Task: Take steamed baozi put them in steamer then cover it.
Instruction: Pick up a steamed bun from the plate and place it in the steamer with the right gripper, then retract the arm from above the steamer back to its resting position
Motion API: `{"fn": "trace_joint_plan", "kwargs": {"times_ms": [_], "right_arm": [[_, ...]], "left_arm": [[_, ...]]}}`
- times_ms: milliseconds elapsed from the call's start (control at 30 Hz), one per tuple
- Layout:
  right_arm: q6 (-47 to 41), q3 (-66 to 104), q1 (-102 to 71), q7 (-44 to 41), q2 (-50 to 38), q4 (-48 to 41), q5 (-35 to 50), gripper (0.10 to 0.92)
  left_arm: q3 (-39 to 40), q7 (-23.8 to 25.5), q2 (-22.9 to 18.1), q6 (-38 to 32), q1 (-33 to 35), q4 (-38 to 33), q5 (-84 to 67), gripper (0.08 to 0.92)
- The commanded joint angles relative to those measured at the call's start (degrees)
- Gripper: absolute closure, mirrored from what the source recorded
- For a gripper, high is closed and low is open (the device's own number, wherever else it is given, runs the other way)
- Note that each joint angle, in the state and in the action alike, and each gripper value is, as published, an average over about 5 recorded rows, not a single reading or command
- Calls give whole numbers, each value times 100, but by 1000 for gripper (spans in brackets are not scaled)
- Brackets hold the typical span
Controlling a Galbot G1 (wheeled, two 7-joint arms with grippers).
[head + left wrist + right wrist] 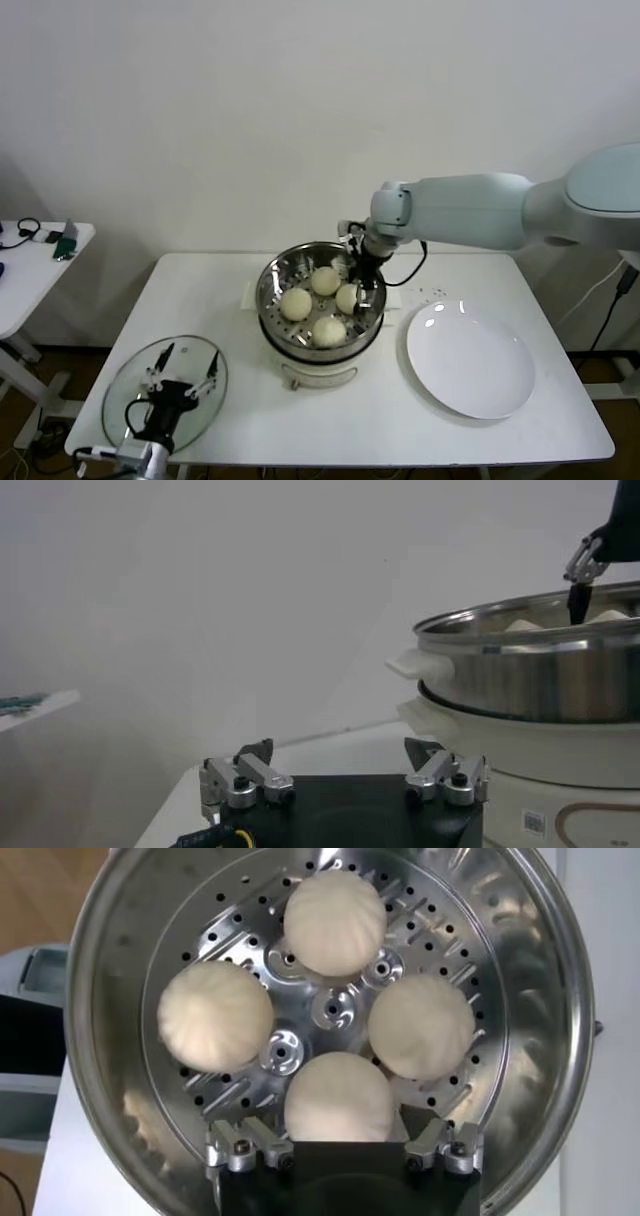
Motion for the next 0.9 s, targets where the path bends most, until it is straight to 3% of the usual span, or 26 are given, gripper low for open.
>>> {"fn": "trace_joint_plan", "kwargs": {"times_ms": [33,300,567,900], "right_arm": [[-21,142,183,-247,-219,88,-85,203],[150,612,709,318,-1319,692,-11,203],[1107,1565,303,1998,-2732,1602,-247,203],[1610,4028,-2219,2963,-4620,2405,-992,203]], "left_arm": [[4,-8,0,6,-8,0,7,177],[21,-538,-26,179,-123,70,234,177],[6,-616,-27,72,-156,53,463,177],[-32,-607,-98,-188,-134,26,536,177]]}}
